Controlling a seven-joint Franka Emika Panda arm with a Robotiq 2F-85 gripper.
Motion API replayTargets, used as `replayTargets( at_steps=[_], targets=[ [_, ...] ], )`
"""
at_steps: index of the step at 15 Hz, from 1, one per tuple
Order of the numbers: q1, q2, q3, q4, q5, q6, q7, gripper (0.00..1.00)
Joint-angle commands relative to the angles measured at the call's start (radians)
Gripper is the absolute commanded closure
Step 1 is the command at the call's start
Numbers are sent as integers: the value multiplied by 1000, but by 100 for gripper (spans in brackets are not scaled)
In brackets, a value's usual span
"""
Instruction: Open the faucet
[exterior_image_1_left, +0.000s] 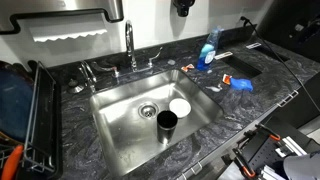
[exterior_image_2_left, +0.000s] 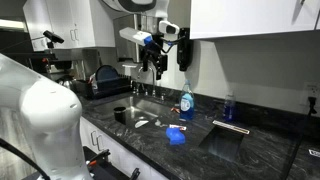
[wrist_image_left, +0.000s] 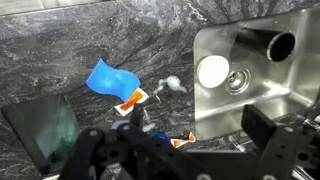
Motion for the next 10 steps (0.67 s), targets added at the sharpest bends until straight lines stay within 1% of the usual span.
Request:
replayTargets(
  at_steps=[1, 8, 9, 10],
  targets=[
    [-24, 7, 18, 3, 16, -3, -15, 0],
    [-24, 7, 18, 3, 16, -3, -15, 0],
    [-20, 10, 24, -2, 22, 2, -10, 0],
    [-12, 18, 50, -20, 33, 21, 19, 0]
  ],
)
